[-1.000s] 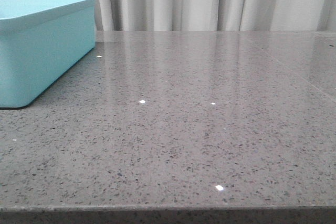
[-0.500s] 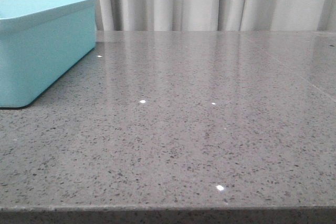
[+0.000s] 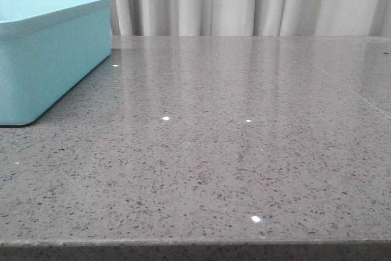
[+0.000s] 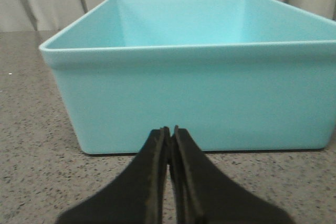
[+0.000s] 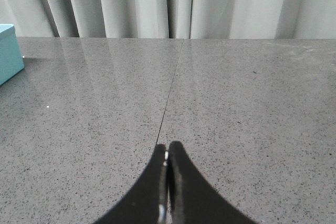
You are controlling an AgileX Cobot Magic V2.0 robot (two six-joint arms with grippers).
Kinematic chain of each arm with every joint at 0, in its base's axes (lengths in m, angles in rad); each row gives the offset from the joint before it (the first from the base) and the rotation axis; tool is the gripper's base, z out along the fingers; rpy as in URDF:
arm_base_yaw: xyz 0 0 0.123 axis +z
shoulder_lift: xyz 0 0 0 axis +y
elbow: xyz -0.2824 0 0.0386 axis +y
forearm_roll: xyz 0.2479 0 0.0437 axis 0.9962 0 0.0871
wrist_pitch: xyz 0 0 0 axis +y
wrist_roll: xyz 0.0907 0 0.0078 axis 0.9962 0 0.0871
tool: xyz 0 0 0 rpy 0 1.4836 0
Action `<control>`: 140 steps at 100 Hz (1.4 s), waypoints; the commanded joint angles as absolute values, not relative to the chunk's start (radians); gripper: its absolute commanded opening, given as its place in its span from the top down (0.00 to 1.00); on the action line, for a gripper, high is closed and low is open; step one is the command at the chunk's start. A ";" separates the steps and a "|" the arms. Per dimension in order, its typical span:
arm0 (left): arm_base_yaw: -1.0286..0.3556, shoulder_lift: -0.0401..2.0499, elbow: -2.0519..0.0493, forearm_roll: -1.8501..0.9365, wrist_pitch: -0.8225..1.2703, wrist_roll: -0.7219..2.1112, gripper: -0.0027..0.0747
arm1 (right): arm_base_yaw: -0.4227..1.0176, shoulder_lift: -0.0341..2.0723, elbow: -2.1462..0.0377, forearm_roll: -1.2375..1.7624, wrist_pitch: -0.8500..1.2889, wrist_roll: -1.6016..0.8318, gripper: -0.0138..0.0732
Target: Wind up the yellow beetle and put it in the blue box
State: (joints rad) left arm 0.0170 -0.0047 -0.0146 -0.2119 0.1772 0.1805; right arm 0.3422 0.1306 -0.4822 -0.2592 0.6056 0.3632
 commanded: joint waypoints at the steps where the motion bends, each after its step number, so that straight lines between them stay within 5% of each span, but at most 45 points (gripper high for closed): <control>1: 0.039 -0.038 -0.014 -0.138 0.033 0.097 0.99 | 0.342 0.142 -0.505 -0.283 0.525 0.355 0.92; 140: -0.021 -0.038 0.022 -0.080 0.110 0.018 0.99 | 0.342 0.142 -0.505 -0.283 0.525 0.355 0.92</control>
State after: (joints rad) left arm -0.0134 -0.0047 -0.0024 -0.0726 0.1828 0.0256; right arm 0.3422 0.1306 -0.4822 -0.2592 0.6056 0.3617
